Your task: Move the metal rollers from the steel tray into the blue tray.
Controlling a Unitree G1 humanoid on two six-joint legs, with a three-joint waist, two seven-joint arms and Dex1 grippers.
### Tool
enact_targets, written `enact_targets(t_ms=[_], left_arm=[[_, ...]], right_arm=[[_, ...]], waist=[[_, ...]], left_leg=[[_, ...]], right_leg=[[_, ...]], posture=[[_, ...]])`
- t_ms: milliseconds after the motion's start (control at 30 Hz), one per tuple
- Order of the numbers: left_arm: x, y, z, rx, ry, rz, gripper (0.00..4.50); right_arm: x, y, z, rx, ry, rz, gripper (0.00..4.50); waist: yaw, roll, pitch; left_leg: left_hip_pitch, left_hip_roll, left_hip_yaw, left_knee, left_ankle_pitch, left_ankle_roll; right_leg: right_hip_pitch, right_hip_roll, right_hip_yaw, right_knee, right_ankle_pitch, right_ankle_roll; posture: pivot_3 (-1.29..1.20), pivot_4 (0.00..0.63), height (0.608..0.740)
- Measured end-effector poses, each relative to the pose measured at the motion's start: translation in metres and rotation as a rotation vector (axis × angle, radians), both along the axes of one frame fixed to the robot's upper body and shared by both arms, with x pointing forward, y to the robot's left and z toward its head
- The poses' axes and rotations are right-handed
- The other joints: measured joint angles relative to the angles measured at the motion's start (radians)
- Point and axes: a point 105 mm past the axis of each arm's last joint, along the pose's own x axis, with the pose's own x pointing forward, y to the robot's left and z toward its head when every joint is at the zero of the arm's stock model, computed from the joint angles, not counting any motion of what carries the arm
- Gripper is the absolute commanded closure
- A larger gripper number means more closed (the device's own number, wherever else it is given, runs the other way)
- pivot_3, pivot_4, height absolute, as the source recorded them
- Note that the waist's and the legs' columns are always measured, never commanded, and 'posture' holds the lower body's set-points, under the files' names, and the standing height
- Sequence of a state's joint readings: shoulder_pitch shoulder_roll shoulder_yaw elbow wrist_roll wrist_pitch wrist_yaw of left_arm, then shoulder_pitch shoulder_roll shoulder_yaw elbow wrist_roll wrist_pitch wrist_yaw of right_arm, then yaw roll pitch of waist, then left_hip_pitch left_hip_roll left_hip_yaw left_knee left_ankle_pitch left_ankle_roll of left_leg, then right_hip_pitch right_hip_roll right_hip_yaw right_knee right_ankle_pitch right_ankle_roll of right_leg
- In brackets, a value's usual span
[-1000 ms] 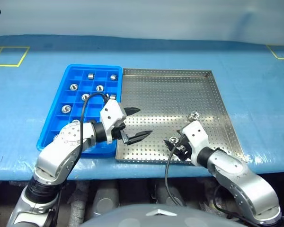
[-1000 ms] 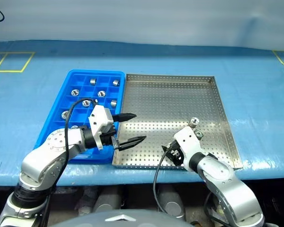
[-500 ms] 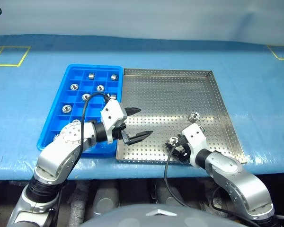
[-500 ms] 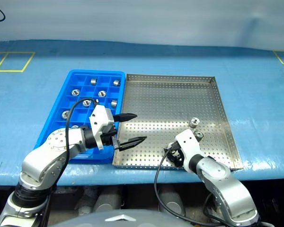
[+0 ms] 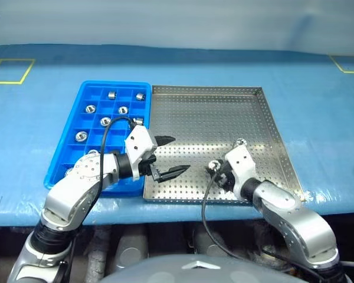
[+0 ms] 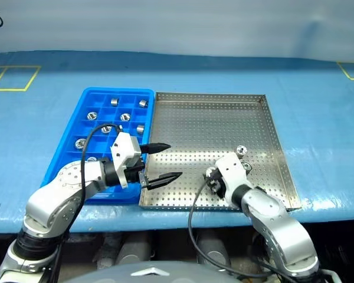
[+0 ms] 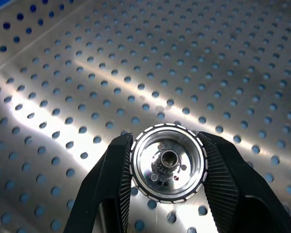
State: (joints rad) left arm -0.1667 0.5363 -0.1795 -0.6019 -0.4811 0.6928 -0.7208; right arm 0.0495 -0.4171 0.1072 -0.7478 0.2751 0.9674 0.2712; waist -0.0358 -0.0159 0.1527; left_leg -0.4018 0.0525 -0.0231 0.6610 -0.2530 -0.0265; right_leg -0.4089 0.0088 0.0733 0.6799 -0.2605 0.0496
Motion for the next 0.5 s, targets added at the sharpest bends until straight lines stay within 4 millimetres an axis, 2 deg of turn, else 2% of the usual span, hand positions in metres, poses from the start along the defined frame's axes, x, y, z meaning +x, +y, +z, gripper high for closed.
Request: enact_targets(t_ms=[133, 233, 267, 400, 500], left_arm=[[0.001, 0.009, -0.002, 0.017, 0.004, 0.033, 0.0], [0.005, 0.02, -0.001, 0.02, -0.004, 0.098, 0.0], [0.005, 0.024, -0.001, 0.026, -0.012, 0.123, 0.0], [0.006, 0.049, 0.002, 0.051, -0.032, 0.248, 0.0], [0.003, 0.061, 0.004, 0.063, -0.042, 0.313, 0.0]], right_arm=[[0.026, 0.007, 0.028, 0.018, -0.121, -0.037, 2.79], [0.044, 0.016, 0.032, 0.02, -0.132, -0.037, 2.79], [0.049, 0.02, 0.032, 0.015, -0.135, -0.032, 2.79], [0.064, 0.04, 0.032, 0.017, -0.139, 0.012, 2.79], [0.071, 0.057, 0.039, 0.037, -0.165, 0.058, 2.79]], waist=[[0.003, 0.0, 0.0], [0.004, 0.0, 0.0], [0.006, 0.0, 0.0], [0.02, 0.0, 0.0], [0.033, 0.0, 0.001]], left_leg=[[0.0, 0.0, 0.0, 0.0, 0.0, 0.0], [-0.001, 0.0, 0.0, -0.001, 0.0, 0.0], [-0.001, 0.0, 0.0, -0.001, 0.0, 0.0], [-0.001, 0.0, 0.0, -0.004, 0.0, 0.0], [-0.002, 0.0, 0.0, -0.005, 0.0, 0.0]], right_leg=[[0.0, 0.0, 0.0, 0.0, 0.0, 0.0], [-0.001, 0.0, 0.0, 0.0, 0.0, -0.001], [-0.001, 0.0, 0.0, 0.0, 0.002, -0.005], [-0.002, 0.0, -0.001, 0.0, 0.002, -0.007], [-0.003, -0.001, -0.001, -0.001, 0.002, -0.007]], posture=[[0.05, 0.15, 0.74], [0.08, 0.15, 0.74], [0.09, 0.15, 0.74], [0.17, 0.15, 0.74], [0.22, 0.15, 0.74]])
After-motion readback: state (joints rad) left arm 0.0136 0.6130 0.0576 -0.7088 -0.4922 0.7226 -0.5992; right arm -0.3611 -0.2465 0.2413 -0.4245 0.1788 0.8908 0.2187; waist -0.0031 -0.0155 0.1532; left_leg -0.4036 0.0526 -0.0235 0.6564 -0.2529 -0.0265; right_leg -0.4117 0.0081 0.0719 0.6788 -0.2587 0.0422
